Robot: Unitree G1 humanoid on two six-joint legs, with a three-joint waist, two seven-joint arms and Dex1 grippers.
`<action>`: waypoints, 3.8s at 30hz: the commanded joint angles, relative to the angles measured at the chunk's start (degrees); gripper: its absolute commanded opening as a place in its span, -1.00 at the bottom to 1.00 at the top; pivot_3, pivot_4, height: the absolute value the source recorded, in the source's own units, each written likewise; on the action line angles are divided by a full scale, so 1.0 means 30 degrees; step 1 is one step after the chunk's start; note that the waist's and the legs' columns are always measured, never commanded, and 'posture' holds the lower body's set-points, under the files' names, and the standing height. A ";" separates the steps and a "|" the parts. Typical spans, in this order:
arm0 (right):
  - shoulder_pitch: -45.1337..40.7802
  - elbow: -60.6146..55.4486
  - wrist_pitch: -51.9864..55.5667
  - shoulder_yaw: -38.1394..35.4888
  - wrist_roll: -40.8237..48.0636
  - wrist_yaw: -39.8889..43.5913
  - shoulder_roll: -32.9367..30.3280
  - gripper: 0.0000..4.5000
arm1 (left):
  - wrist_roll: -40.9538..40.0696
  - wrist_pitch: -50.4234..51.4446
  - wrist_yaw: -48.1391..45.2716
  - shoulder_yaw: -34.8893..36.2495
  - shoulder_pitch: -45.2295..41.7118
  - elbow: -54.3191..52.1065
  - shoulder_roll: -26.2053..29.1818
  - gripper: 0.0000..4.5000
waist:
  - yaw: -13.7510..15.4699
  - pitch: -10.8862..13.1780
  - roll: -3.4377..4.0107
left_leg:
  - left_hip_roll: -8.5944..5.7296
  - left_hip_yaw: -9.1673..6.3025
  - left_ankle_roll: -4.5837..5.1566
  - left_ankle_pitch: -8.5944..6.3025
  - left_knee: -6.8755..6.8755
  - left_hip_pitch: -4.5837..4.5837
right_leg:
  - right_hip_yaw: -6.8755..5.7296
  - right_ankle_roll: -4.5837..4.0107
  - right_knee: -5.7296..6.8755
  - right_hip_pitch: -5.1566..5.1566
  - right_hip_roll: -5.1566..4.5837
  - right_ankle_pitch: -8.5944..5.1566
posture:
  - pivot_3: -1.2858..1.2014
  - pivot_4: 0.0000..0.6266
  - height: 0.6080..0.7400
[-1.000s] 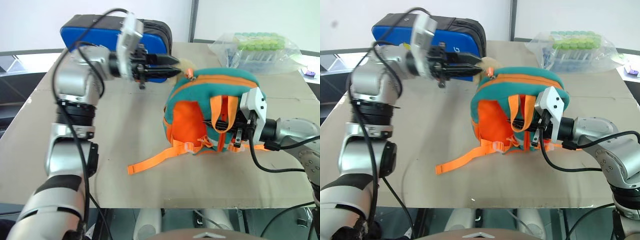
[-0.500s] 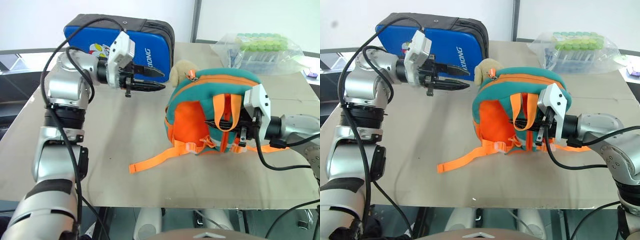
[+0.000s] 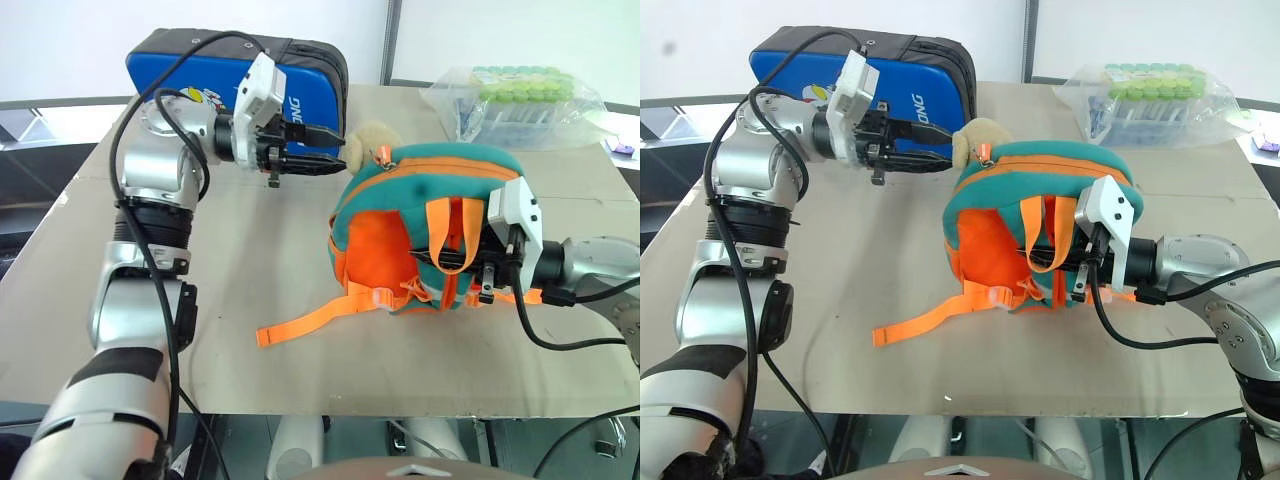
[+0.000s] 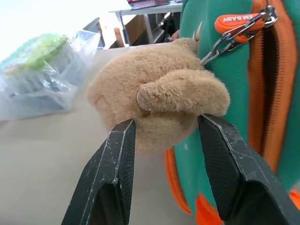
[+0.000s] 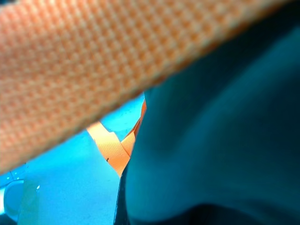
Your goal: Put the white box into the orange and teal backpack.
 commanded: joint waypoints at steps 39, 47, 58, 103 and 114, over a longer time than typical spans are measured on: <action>0.0325 -0.0429 -0.0773 -0.0292 -0.0693 -0.0127 0.0111 -1.00 | -0.7652 2.0286 1.3682 0.6337 0.0424 -0.5445 -0.3458 -0.96 | -0.0208 -0.0002 -0.0004 | -0.0012 -0.0019 -0.0002 0.0000 0.0012 0.0011 | -0.0003 0.0003 0.0031 0.0003 -0.0009 -0.0001 | 0.03 -0.52 1.00; -0.1432 0.1946 -0.0312 -0.1195 -0.1576 -0.4584 0.2471 -1.00 | -1.0661 2.1338 1.4728 1.1496 0.1628 -0.6943 -0.2297 -0.96 | -0.0437 -0.0002 -0.0004 | -0.0010 -0.0008 -0.0003 0.0001 0.0012 0.0026 | 0.0011 0.0003 0.0061 0.0000 -0.0014 0.0000 | 0.03 -0.52 1.00; -0.4498 0.4723 0.0460 -0.3602 -0.0482 -0.9387 0.5997 -1.00 | -1.1974 2.1988 1.7204 1.4349 0.9250 -1.0761 -0.1350 -0.96 | -0.0321 -0.0007 -0.0018 | -0.0016 0.0014 -0.0006 0.0002 0.0004 0.0047 | 0.0031 -0.0001 0.0122 -0.0018 -0.0054 0.0002 | 0.03 -0.52 1.00; 0.3267 0.0136 -0.2139 -0.5143 -0.0525 -0.5093 0.0965 0.86 | -0.6452 0.6616 1.6236 0.5969 1.4798 -1.3404 -0.2064 0.00 | 0.0132 -0.0010 -0.0025 | -0.0018 0.0027 -0.0002 -0.0001 -0.0041 0.0014 | 0.0014 -0.0007 -0.0015 -0.0001 -0.0043 0.0001 | 0.03 -0.52 1.00; 1.2365 -0.0847 -0.4723 -1.0282 -0.1589 0.1990 -0.1307 1.00 | -0.6568 0.4401 1.3205 0.7275 2.0382 -1.7583 0.0417 0.98 | 0.0123 -0.0015 -0.0019 | 0.0000 0.0029 -0.0002 -0.0002 -0.0093 0.0042 | 0.0009 -0.0062 -0.0064 0.0011 -0.0044 -0.0035 | 0.03 -0.52 1.00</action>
